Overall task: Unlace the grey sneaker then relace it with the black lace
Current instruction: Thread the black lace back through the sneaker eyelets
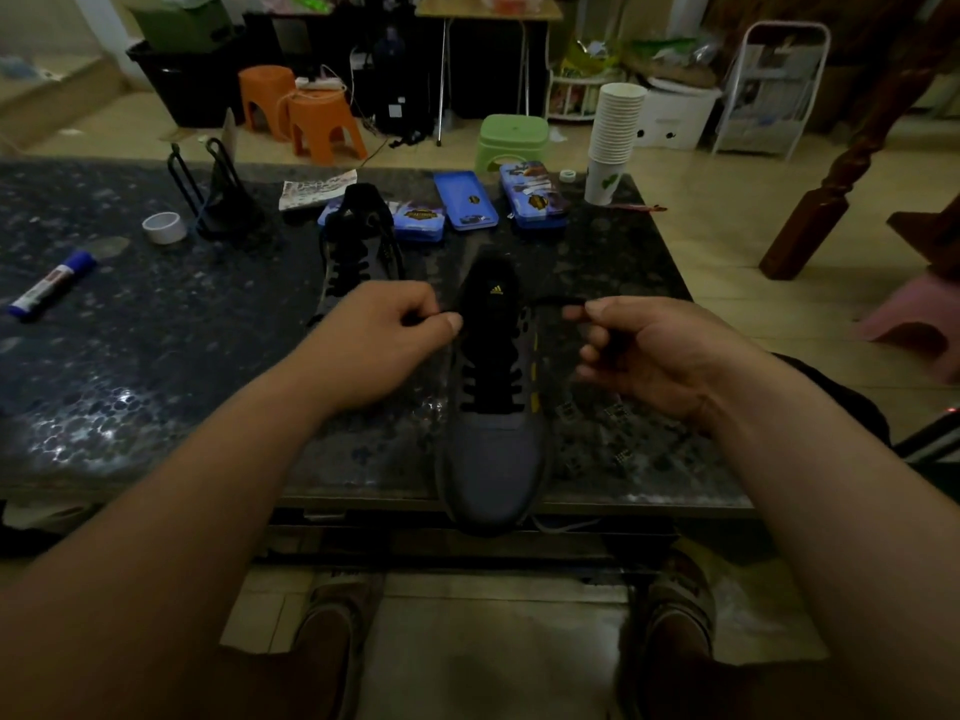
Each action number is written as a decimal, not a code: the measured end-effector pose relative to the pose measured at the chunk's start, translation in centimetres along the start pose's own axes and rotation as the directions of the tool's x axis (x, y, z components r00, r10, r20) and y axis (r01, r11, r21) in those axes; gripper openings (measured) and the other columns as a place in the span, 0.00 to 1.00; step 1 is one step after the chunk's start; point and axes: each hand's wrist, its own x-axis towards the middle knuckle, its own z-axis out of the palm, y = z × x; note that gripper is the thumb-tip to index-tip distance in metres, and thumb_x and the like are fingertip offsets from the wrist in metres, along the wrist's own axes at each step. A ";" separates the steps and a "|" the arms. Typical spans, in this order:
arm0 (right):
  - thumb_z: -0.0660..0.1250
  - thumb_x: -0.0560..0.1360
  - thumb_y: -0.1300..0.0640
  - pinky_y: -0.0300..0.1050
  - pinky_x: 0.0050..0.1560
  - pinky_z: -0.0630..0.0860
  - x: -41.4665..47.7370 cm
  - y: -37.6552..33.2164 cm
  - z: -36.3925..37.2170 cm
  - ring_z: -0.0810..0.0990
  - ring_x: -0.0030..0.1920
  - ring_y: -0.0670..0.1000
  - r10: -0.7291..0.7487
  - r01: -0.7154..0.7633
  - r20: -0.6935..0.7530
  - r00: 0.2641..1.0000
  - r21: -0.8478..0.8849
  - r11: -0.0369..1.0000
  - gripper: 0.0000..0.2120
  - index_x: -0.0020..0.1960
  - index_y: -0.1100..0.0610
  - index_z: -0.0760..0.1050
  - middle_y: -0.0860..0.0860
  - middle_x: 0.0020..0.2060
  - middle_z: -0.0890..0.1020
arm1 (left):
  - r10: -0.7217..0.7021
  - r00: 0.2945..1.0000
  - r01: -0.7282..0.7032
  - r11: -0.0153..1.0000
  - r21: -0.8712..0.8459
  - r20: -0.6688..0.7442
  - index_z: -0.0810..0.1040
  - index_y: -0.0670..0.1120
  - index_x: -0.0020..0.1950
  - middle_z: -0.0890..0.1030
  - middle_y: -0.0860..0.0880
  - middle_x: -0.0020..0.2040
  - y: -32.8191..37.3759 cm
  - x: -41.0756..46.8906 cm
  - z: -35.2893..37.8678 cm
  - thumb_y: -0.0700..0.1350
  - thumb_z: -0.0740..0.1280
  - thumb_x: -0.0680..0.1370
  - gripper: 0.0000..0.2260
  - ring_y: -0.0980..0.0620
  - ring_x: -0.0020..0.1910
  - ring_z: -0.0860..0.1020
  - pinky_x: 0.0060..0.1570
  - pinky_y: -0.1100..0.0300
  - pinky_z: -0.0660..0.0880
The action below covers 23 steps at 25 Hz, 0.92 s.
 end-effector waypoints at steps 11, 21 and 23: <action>0.63 0.83 0.58 0.39 0.29 0.67 0.9 0.2 3.9 0.71 0.28 0.44 -0.194 0.238 0.148 0.970 -0.399 0.885 0.08 0.47 0.57 0.78 0.48 0.31 0.76 | 0.039 0.999 -0.039 0.999 -0.023 0.032 0.79 0.53 0.54 0.79 0.53 0.40 2.7 0.2 3.4 0.52 0.62 0.85 0.07 0.57 0.38 0.75 0.39 0.55 0.72; 0.72 0.79 0.62 0.44 0.38 0.81 2.8 -0.3 3.6 0.84 0.37 0.49 -0.410 0.397 0.047 0.911 -0.367 0.841 0.03 0.50 0.59 0.79 0.58 0.41 0.86 | -0.033 0.999 0.030 0.990 -0.137 -0.023 0.77 0.53 0.55 0.80 0.54 0.40 2.1 1.7 2.6 0.48 0.63 0.84 0.04 0.61 0.36 0.77 0.33 0.66 0.71; 0.73 0.78 0.60 0.42 0.39 0.81 2.8 -0.5 4.2 0.84 0.37 0.50 -0.448 0.445 0.087 0.890 -0.388 0.807 0.04 0.50 0.59 0.79 0.57 0.40 0.86 | -0.032 0.999 0.037 0.973 -0.229 0.026 0.77 0.52 0.55 0.80 0.53 0.39 2.6 2.0 3.1 0.47 0.64 0.85 0.03 0.61 0.32 0.76 0.31 0.66 0.70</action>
